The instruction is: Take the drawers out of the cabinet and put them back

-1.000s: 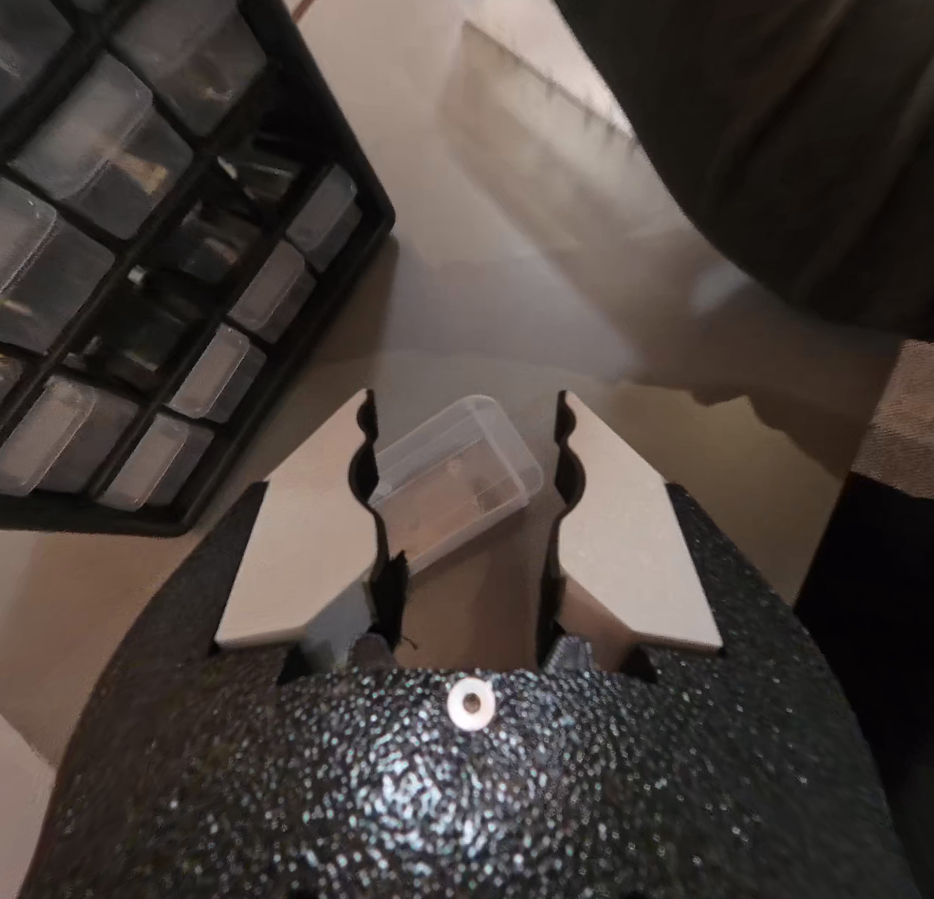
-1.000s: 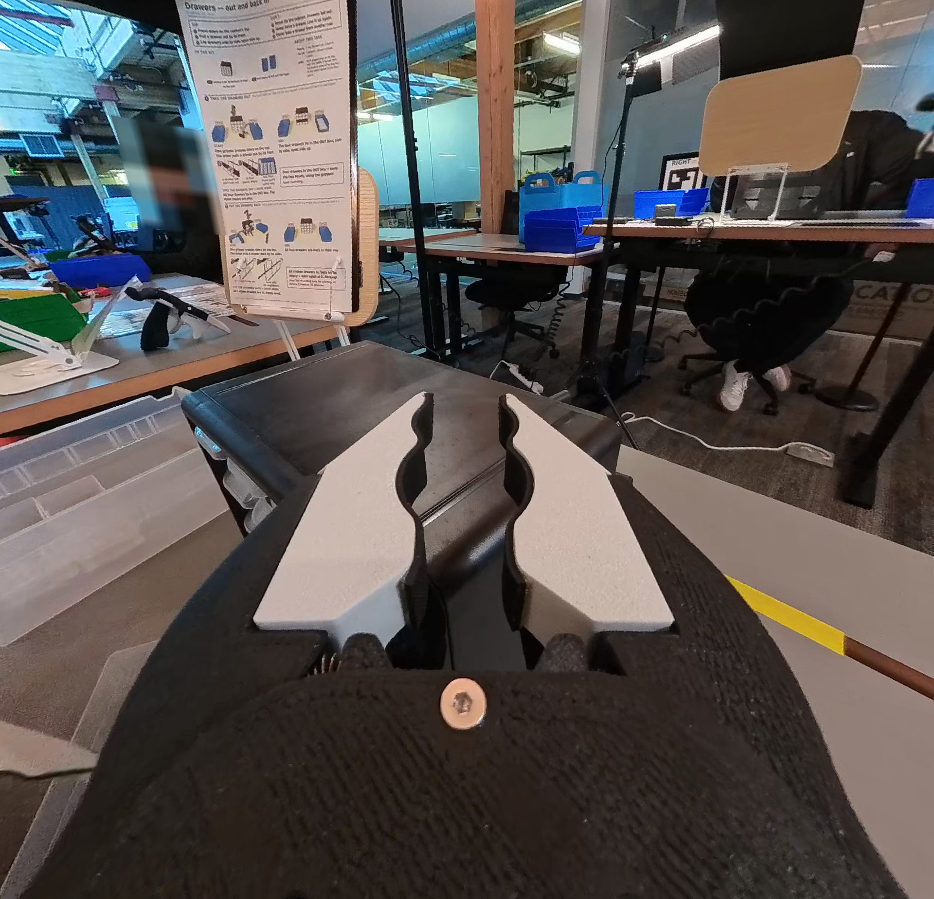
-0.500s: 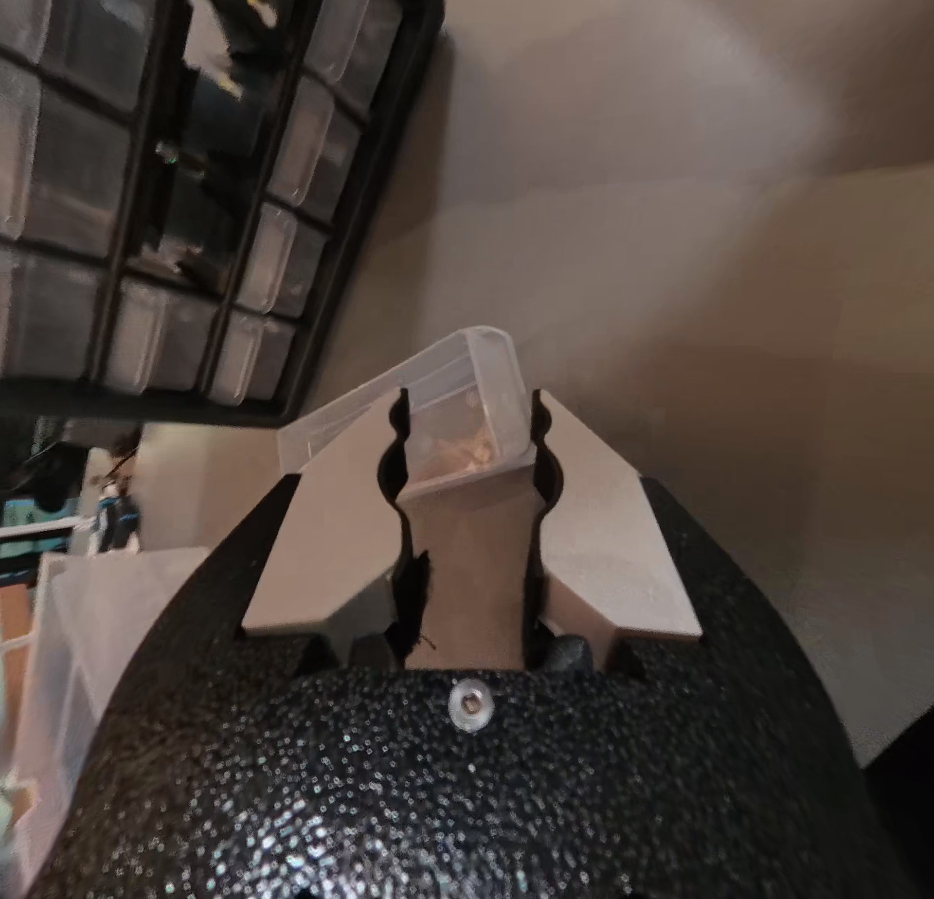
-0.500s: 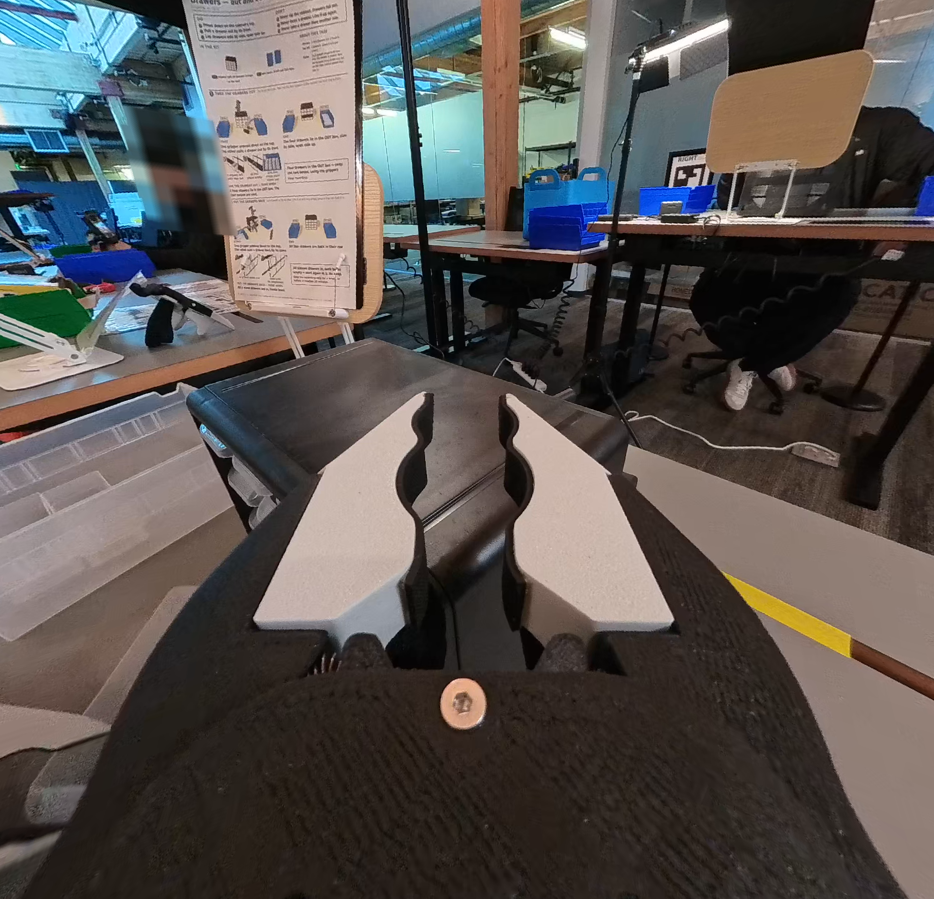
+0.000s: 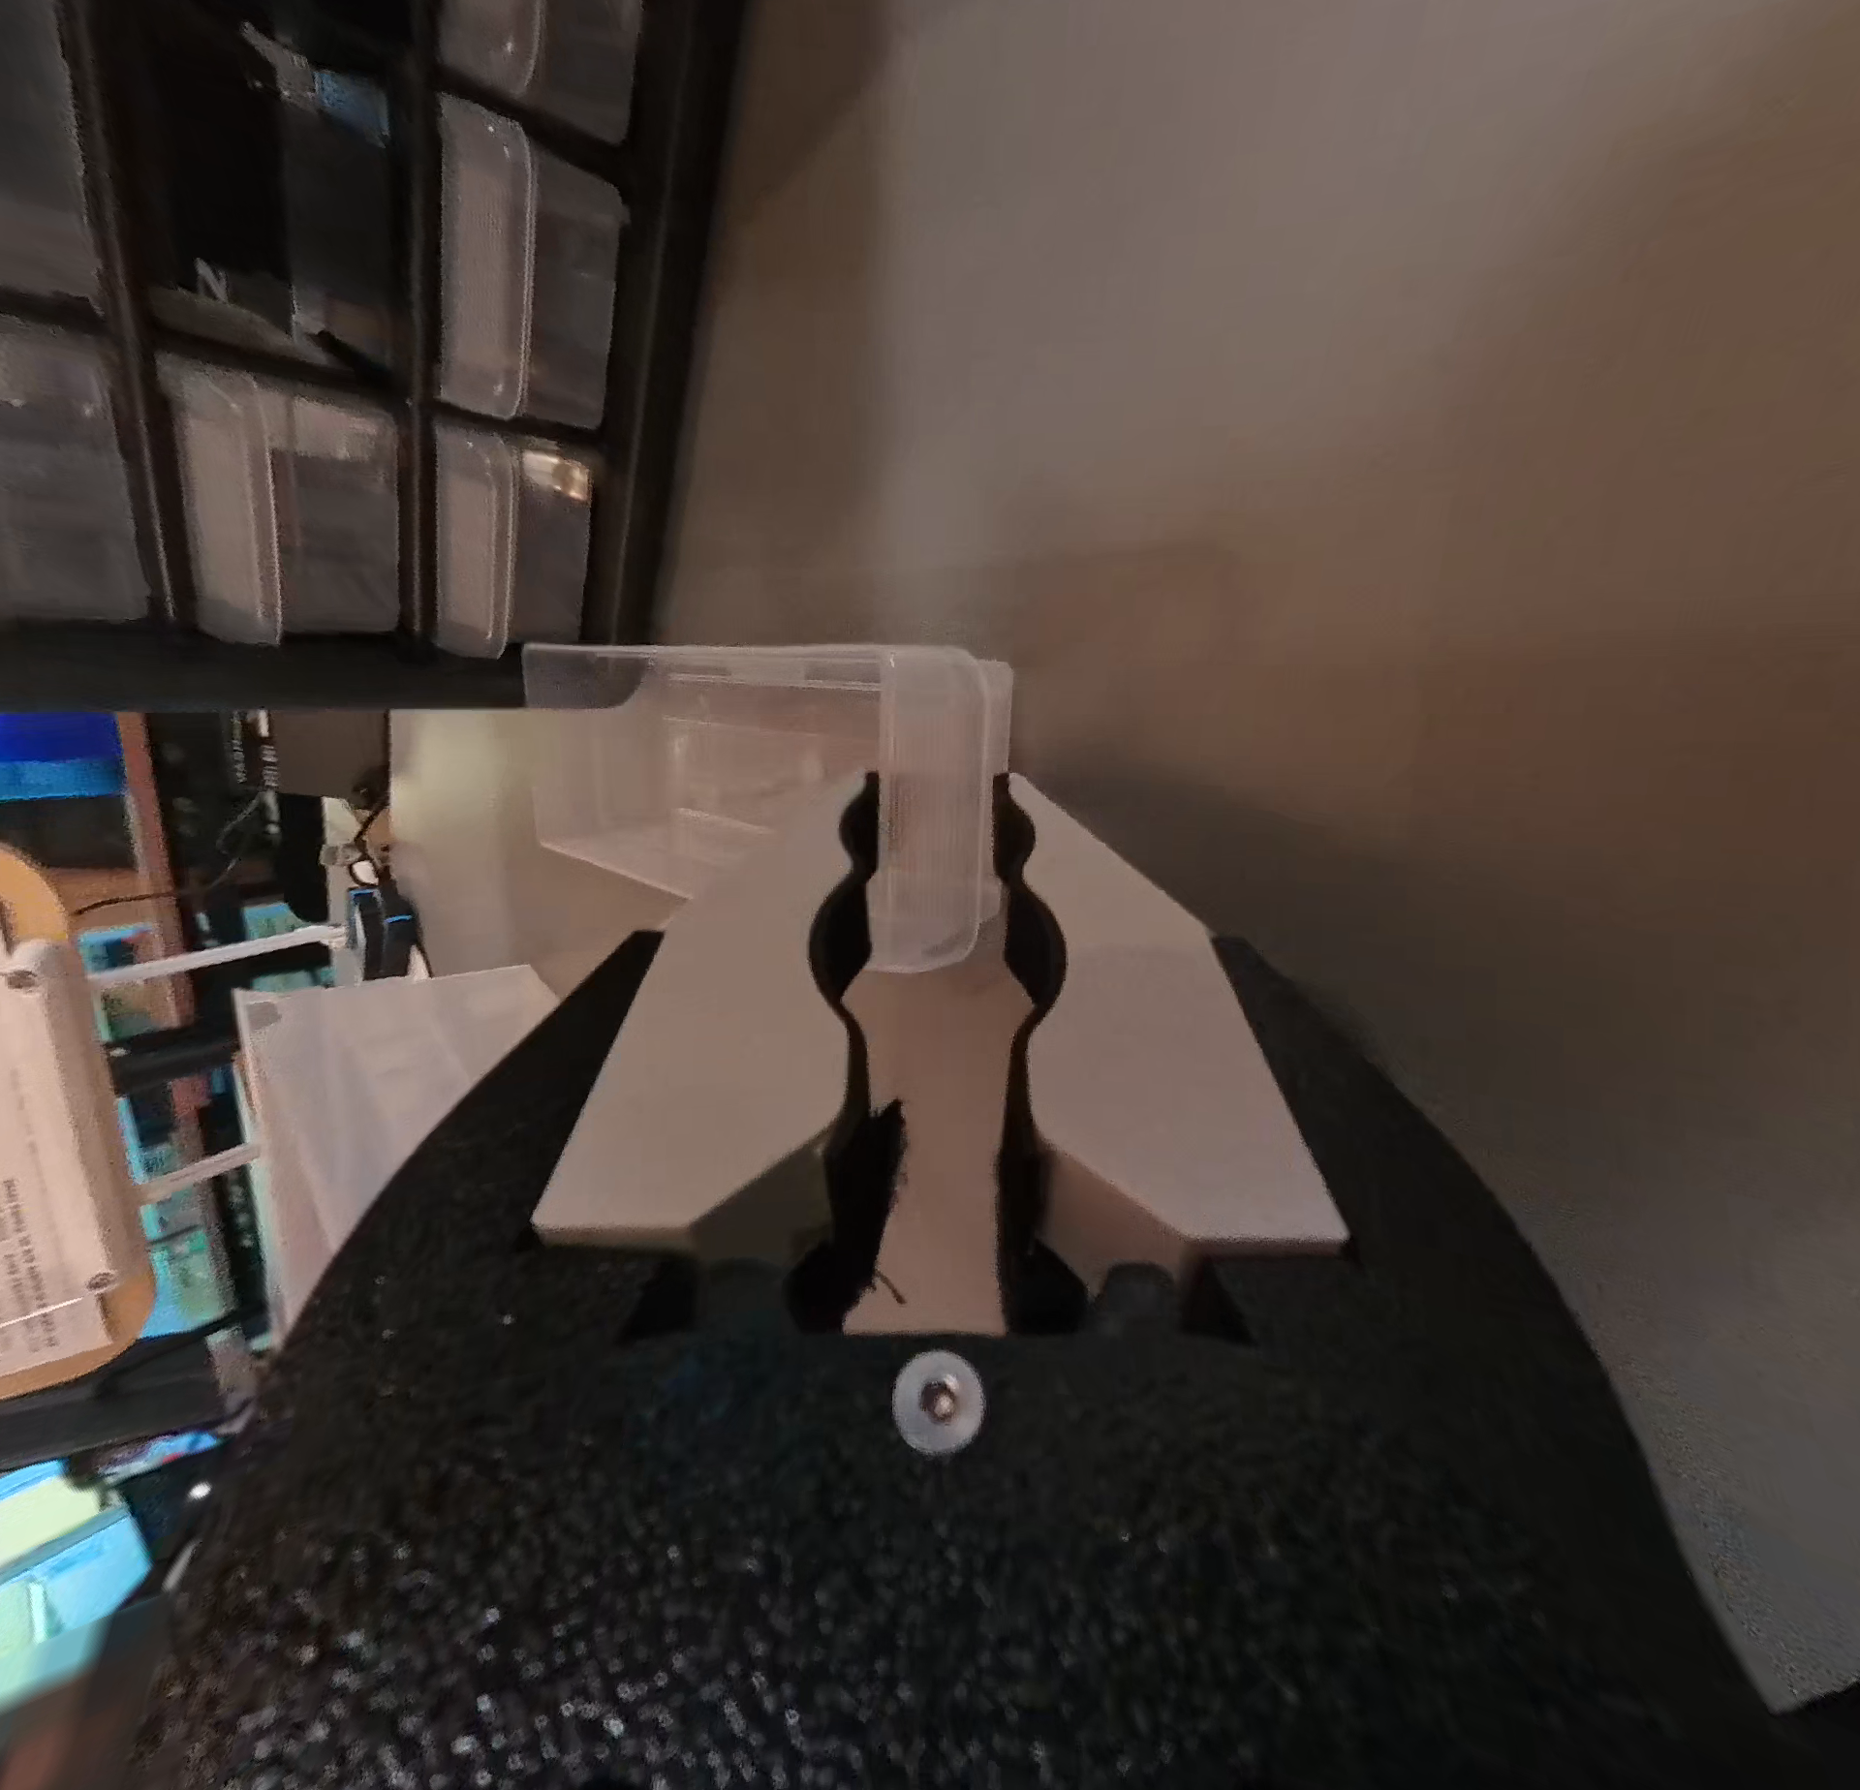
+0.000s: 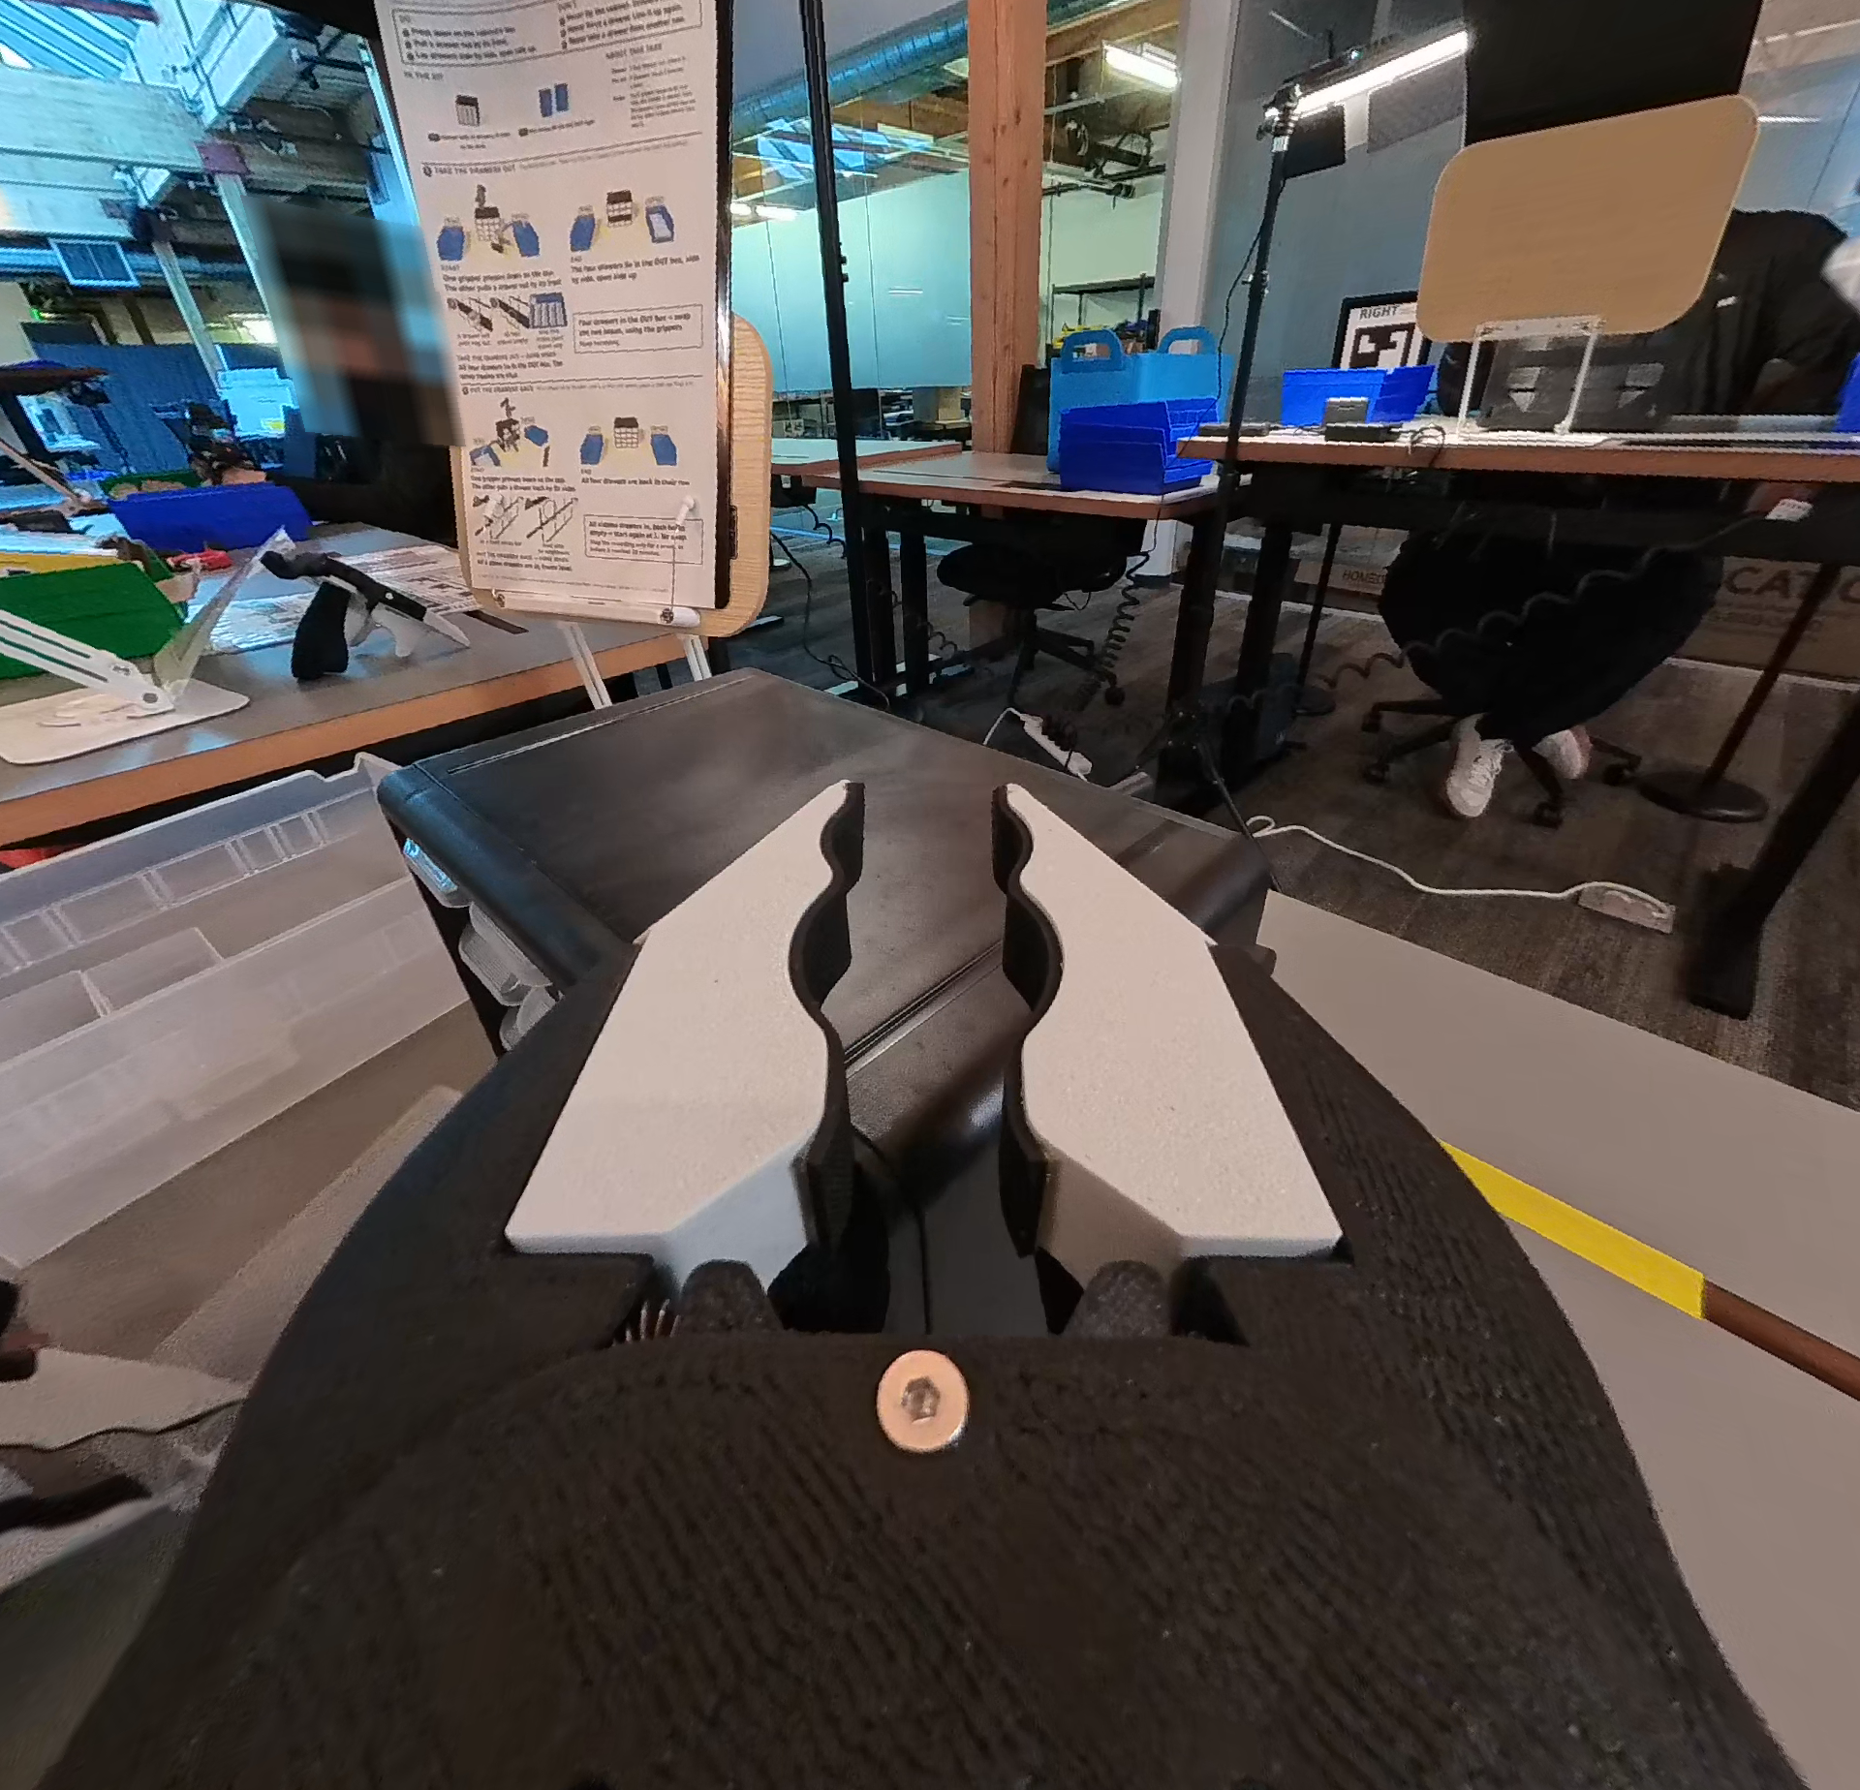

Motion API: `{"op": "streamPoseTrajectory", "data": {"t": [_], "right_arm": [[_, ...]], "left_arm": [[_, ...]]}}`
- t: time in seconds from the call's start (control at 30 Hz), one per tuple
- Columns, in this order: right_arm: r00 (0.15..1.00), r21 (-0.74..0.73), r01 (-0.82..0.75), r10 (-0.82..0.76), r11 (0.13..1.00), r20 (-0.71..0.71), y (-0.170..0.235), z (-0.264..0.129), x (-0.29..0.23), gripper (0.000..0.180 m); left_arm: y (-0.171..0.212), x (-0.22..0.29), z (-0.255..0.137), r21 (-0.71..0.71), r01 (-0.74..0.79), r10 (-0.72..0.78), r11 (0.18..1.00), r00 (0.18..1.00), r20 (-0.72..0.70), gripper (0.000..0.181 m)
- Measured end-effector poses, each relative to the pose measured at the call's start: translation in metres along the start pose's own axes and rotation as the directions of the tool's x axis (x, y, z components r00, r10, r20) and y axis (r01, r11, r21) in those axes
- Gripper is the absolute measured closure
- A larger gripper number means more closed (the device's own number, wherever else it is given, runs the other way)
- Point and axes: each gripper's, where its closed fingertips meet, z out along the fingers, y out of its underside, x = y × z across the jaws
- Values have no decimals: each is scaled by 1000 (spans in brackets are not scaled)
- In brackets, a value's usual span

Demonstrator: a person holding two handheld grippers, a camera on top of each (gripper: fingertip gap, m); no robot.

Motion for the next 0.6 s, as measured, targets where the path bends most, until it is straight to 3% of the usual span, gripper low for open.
{"op": "streamPoseTrajectory", "data": {"t": [0.13,0.3,0.43,0.6], "right_arm": [[1000,2,-4,4,1000,3,0,0,0,155],[1000,2,-2,2,1000,-1,0,0,0,155],[1000,1,1,-1,1000,-3,0,0,0,155],[1000,0,2,-2,1000,-5,0,0,1,155]], "left_arm": [[3,1,-15,52,-88,90,995,995,-39,164],[-16,1,-48,266,-194,241,944,958,-154,164],[-40,-14,-55,360,-274,329,892,939,-98,164],[-72,-30,-50,423,-254,321,870,943,-92,164]]}}
